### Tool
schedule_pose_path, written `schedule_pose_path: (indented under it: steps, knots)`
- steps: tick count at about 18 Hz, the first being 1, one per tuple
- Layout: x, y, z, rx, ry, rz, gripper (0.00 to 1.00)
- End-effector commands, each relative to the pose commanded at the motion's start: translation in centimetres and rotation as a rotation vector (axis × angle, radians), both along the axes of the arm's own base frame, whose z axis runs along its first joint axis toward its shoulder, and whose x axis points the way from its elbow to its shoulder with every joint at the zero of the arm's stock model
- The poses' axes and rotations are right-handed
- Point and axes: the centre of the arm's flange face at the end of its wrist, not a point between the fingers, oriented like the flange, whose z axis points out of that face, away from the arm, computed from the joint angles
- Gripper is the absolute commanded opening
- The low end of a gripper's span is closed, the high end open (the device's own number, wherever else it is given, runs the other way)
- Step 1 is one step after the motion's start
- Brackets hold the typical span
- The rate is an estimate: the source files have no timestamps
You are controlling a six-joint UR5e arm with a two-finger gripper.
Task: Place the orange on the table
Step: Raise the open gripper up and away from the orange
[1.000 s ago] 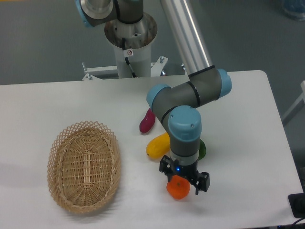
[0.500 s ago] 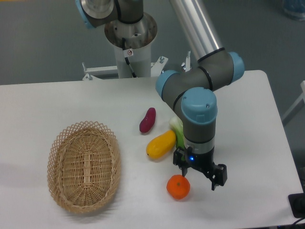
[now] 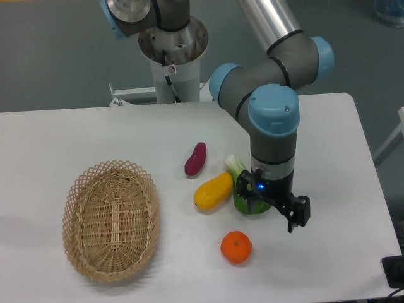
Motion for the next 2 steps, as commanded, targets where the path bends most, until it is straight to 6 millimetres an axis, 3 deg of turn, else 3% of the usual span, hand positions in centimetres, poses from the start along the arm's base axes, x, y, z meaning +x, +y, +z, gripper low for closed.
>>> schedule_pose_path:
  steps: [2]
  knots:
    - [-0.37, -0.32, 0.01, 0.004, -0.003, 0.006, 1.0]
